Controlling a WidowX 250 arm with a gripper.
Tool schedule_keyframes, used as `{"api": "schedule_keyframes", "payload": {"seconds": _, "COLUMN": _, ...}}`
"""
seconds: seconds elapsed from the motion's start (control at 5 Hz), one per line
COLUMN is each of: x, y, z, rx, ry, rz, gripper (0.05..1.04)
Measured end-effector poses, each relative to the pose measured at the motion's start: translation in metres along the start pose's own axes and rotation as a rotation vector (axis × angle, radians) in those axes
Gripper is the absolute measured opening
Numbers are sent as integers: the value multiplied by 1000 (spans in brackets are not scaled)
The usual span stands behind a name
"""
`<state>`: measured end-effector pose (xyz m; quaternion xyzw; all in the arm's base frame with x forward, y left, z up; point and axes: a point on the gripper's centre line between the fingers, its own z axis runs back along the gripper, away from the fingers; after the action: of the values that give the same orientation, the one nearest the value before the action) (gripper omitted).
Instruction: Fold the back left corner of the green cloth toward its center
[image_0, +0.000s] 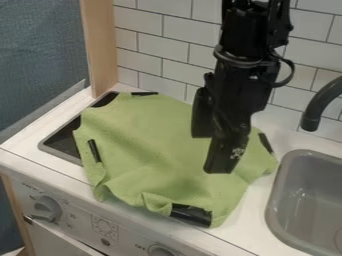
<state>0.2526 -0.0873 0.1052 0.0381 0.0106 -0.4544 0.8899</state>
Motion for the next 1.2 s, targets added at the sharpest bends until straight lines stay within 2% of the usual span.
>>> {"api": "schedule_keyframes", "payload": {"seconds": 0.2, "x": -2, "y": -2, "z": -7, "rx": -18, "ry": 20, "rz": 0, "gripper": 999}}
{"api": "schedule_keyframes", "payload": {"seconds": 0.4, "x": -7, "y": 5, "z": -12, "rx": -61, "ry": 58, "rz": 21, "gripper": 999}}
{"api": "schedule_keyframes", "payload": {"seconds": 0.6, "x": -13, "y": 31, "z": -15, "rx": -75, "ry": 77, "rz": 70, "gripper": 999}}
{"api": "schedule_keyframes", "payload": {"seconds": 1.0, "x": -49, "y": 113, "z": -13, "rx": -50, "ry": 49, "rz": 216, "gripper": 999}}
{"api": "schedule_keyframes", "payload": {"seconds": 1.2, "x": -65, "y": 159, "z": -19, "rx": -5, "ry": 14, "rz": 258, "gripper": 999}}
